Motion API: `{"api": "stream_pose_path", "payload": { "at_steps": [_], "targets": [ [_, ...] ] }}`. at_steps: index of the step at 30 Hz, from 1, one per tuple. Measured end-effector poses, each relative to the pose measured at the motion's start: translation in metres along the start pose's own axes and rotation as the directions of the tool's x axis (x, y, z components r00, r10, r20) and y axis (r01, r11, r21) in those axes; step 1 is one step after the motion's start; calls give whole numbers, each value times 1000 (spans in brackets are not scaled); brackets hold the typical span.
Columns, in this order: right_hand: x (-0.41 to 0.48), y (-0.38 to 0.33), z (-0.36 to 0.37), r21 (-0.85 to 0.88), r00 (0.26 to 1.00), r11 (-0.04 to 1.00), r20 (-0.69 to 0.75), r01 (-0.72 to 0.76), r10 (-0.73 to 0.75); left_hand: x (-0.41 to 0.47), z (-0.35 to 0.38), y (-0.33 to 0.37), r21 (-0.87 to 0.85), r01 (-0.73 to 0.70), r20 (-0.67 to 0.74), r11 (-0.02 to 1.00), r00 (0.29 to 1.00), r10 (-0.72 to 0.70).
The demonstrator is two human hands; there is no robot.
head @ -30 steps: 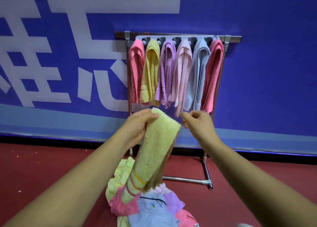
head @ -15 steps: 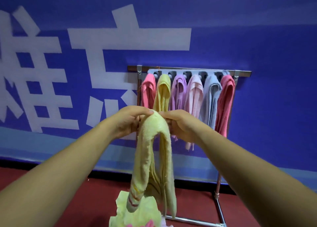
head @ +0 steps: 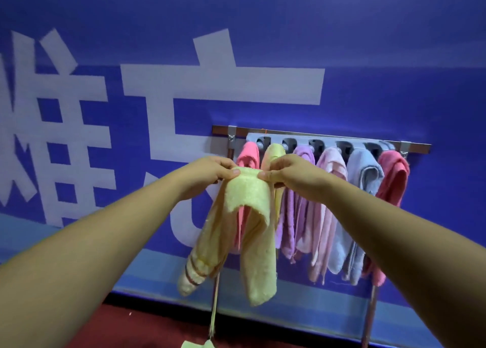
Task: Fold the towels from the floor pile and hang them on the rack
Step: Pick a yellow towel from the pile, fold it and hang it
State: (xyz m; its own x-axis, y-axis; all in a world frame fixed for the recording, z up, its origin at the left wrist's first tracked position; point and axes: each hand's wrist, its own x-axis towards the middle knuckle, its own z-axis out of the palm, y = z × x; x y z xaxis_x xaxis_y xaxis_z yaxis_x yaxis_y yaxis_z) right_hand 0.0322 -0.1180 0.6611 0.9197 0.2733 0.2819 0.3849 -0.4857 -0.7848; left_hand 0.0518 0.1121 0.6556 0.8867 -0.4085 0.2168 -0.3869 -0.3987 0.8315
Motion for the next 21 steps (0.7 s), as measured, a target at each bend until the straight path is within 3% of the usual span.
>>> {"api": "stream_pose_path", "payload": {
  "at_steps": [3,6,13,15,18,21],
  "targets": [
    [38,-4,-4,-136,981,991,-189,20,-46,36,-9,3,4,-35,-89,999,995,35],
    [75,-10,-11,-248,949,968,-290,49,-122,77,-23,4,7,-53,-197,999,979,53],
    [162,12,-19,-506,922,855,-374,-115,-98,160,-41,-24,142,25,-221,990,975,7],
    [176,15,-18,-566,904,814,-405,-131,-136,175,-38,-31,164,11,-288,986,957,37],
    [188,29,-11,-588,887,792,-439,-163,-143,187,-21,-45,171,2,-365,985,929,61],
    [191,45,-6,-579,874,794,-466,-185,-136,191,-5,-58,185,17,-317,983,947,43]
  ]
}}
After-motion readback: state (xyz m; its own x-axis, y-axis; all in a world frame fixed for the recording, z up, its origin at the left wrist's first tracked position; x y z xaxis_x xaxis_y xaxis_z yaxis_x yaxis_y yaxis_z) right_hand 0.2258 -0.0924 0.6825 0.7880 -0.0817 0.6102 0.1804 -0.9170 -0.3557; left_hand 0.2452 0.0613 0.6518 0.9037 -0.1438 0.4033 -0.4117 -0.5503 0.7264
